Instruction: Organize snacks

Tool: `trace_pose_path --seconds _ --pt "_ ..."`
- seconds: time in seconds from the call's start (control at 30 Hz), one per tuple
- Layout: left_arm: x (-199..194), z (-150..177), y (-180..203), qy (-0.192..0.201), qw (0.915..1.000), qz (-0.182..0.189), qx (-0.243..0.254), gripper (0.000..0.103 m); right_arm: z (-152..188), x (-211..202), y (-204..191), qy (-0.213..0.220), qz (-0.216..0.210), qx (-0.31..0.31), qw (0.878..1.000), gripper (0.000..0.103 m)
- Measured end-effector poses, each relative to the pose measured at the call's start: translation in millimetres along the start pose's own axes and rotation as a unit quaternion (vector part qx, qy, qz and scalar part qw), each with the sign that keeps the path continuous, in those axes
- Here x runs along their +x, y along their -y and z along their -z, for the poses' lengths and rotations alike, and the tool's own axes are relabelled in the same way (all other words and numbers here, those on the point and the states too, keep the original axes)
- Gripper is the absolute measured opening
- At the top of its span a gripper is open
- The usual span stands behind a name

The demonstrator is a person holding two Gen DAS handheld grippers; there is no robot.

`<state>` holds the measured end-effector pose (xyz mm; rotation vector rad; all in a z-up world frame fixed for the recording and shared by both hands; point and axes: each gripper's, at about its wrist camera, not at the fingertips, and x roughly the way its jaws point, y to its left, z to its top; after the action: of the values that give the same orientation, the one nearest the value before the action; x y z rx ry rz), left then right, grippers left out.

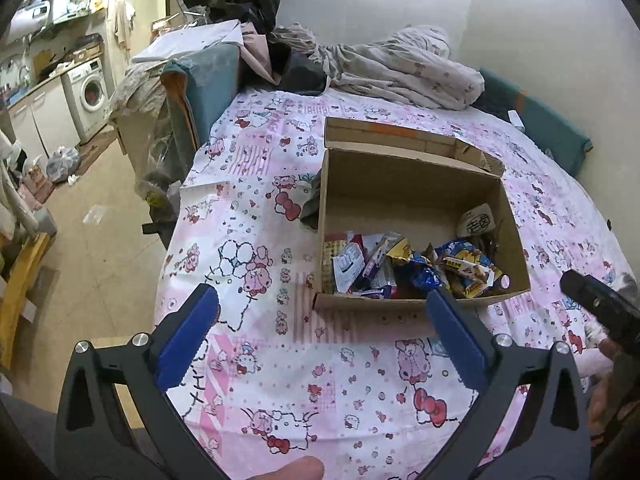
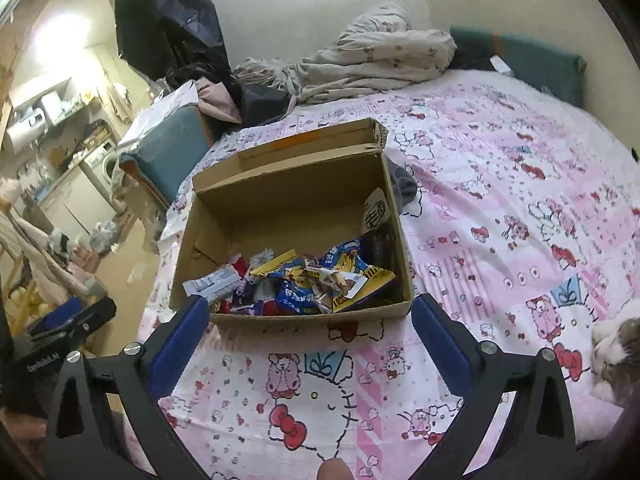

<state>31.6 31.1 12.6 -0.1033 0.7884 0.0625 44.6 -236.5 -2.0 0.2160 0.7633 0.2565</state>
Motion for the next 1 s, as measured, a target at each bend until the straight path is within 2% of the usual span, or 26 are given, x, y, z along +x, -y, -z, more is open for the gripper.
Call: trace_pose_path --seconds 0.13,0.33,0.63,1.0 --pt "-1.0 1.6 0.1 0.002 1.0 -0.004 0.008 0.103 4.8 -0.6 -9.1 0.013 0.013 -0.018 1.0 0.103" --pt "-4.6 1.4 4.0 0.009 0.9999 -0.002 0.011 0.103 9.6 6.1 -18.7 0.009 0.027 -0.046 0.999 0.103" --pt "-6.4 2.8 9.5 0.007 0.9996 0.013 0.022 0.103 10.5 11.3 -15.5 0.003 0.039 -0.042 0.998 0.103" --pt "-6.1 4.0 7.8 0.008 0.9997 0.011 0.021 0.103 10.2 9.4 -13.2 0.007 0.043 -0.041 0.998 0.103"
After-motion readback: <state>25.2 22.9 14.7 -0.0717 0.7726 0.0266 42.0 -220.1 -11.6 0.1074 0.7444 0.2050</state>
